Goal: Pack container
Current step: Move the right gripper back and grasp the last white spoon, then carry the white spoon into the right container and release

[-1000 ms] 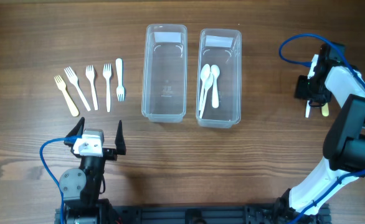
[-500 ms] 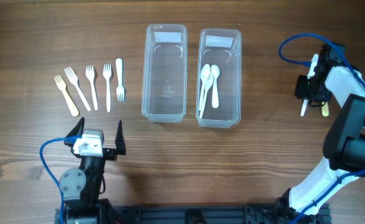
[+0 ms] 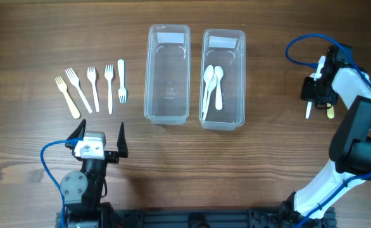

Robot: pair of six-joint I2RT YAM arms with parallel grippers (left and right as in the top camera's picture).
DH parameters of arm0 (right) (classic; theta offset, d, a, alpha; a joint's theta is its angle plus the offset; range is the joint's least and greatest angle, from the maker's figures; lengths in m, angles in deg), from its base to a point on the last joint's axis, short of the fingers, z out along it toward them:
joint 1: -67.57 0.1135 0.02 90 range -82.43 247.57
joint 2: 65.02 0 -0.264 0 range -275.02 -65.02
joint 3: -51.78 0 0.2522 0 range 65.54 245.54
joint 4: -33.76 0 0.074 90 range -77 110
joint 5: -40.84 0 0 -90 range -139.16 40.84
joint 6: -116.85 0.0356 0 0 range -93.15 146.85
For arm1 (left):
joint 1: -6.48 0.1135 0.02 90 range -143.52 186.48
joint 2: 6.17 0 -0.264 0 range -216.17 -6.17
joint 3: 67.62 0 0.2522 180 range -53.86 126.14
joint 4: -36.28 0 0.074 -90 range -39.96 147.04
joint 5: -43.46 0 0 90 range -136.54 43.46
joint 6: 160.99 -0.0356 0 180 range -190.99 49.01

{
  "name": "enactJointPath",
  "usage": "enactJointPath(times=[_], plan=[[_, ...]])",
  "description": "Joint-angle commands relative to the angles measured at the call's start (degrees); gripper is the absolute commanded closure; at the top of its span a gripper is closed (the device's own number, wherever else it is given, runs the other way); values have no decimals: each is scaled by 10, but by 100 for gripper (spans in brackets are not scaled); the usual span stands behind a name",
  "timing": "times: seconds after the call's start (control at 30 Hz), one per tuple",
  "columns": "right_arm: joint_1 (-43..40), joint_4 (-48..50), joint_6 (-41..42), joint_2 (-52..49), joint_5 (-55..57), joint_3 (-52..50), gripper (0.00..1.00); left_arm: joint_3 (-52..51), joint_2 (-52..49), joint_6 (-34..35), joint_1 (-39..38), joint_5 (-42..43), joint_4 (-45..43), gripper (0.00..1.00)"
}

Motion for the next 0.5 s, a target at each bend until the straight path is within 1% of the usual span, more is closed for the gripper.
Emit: enactJointPath(times=[0.0,0.23,0.47], plan=[[-3,-11,7,-12,-30,15,96,-5,4,-13,-4,-3,-2,0],[16,-16,8,42,-64,61,96,-5,4,-13,-4,-3,-2,0],[90,-18,7,126,-64,97,96,-5,4,-13,-4,-3,-2,0]])
